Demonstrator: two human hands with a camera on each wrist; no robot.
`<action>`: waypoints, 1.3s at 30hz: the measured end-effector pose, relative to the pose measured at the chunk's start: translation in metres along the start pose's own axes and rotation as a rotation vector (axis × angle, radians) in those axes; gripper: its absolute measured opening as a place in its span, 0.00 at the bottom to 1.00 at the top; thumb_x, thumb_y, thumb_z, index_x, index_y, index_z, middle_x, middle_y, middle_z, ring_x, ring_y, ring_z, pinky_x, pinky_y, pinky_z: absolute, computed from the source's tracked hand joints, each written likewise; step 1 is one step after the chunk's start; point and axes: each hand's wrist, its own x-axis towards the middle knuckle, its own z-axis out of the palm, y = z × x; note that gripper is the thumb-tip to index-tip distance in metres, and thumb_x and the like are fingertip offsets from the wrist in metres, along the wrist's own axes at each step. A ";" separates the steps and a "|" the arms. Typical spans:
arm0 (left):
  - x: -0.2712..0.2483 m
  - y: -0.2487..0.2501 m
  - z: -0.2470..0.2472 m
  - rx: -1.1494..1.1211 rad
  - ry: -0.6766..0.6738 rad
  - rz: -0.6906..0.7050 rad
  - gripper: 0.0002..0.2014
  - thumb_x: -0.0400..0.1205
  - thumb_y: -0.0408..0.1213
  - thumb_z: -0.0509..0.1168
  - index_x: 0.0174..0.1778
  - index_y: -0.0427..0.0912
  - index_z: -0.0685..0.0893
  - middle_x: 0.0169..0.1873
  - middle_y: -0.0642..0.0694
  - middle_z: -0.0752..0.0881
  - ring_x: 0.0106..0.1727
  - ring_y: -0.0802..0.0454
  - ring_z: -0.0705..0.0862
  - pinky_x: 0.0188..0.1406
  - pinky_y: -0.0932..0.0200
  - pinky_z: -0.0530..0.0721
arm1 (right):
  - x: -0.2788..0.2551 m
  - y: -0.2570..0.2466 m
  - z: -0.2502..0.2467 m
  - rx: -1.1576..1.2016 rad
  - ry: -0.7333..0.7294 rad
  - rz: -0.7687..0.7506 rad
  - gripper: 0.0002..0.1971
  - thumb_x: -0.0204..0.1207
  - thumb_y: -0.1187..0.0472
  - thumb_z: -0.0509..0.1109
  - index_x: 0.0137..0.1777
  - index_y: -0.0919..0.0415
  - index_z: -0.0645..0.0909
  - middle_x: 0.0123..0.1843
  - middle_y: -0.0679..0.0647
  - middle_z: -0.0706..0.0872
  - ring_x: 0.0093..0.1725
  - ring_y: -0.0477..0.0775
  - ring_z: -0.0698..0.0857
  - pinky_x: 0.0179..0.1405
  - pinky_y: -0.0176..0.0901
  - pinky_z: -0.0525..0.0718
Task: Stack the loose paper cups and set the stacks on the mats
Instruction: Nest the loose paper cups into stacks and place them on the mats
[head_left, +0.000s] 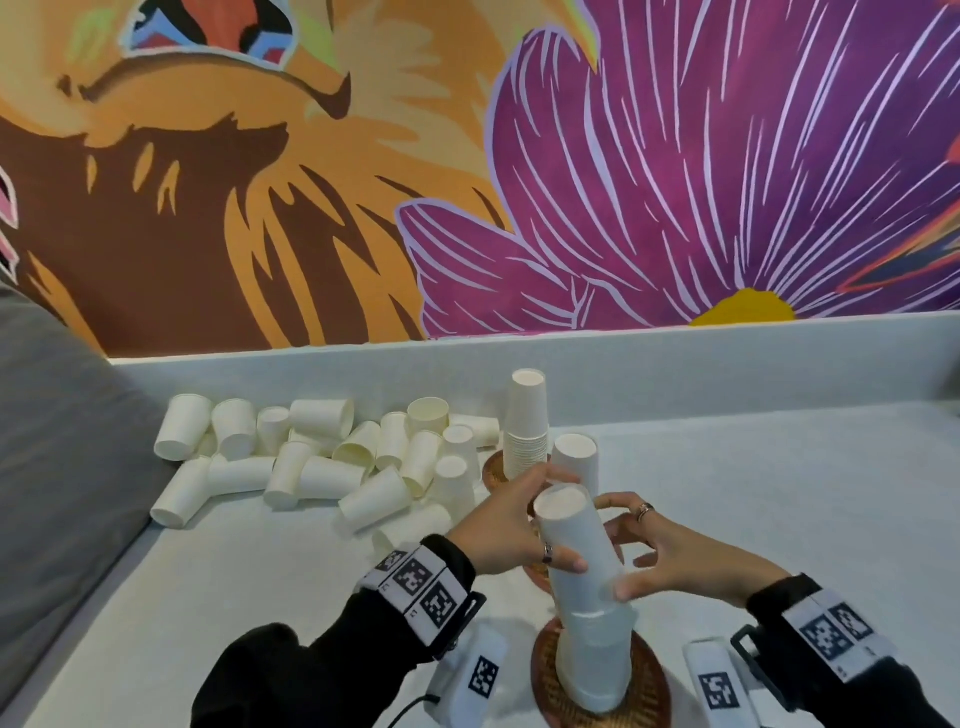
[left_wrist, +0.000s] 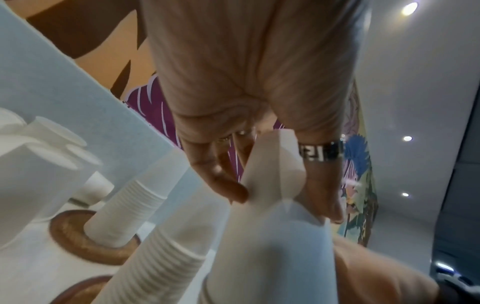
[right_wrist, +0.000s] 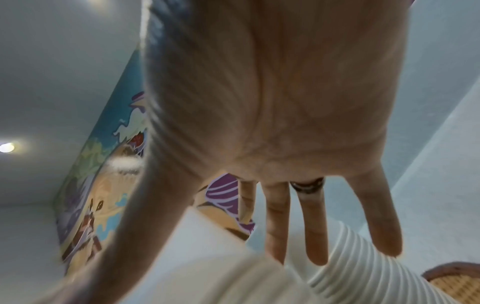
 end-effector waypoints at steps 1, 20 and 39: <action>-0.001 -0.003 0.004 0.002 -0.018 -0.015 0.34 0.66 0.37 0.81 0.65 0.54 0.72 0.59 0.58 0.78 0.63 0.59 0.77 0.65 0.60 0.78 | -0.002 0.001 -0.003 0.045 0.040 -0.011 0.36 0.65 0.49 0.78 0.69 0.43 0.62 0.61 0.47 0.84 0.63 0.42 0.81 0.54 0.29 0.80; -0.003 -0.025 0.018 0.187 -0.311 -0.191 0.38 0.71 0.33 0.77 0.74 0.47 0.67 0.70 0.48 0.77 0.67 0.47 0.78 0.67 0.53 0.77 | 0.000 -0.087 -0.006 -0.037 0.562 -0.250 0.13 0.80 0.46 0.58 0.59 0.50 0.76 0.50 0.48 0.87 0.51 0.44 0.86 0.52 0.36 0.81; -0.024 -0.128 -0.192 0.159 0.180 -0.328 0.16 0.83 0.29 0.60 0.66 0.43 0.75 0.59 0.43 0.82 0.50 0.52 0.78 0.50 0.62 0.78 | 0.138 -0.158 0.083 -0.139 0.482 -0.183 0.14 0.85 0.50 0.55 0.55 0.57 0.79 0.43 0.48 0.82 0.44 0.46 0.80 0.45 0.39 0.77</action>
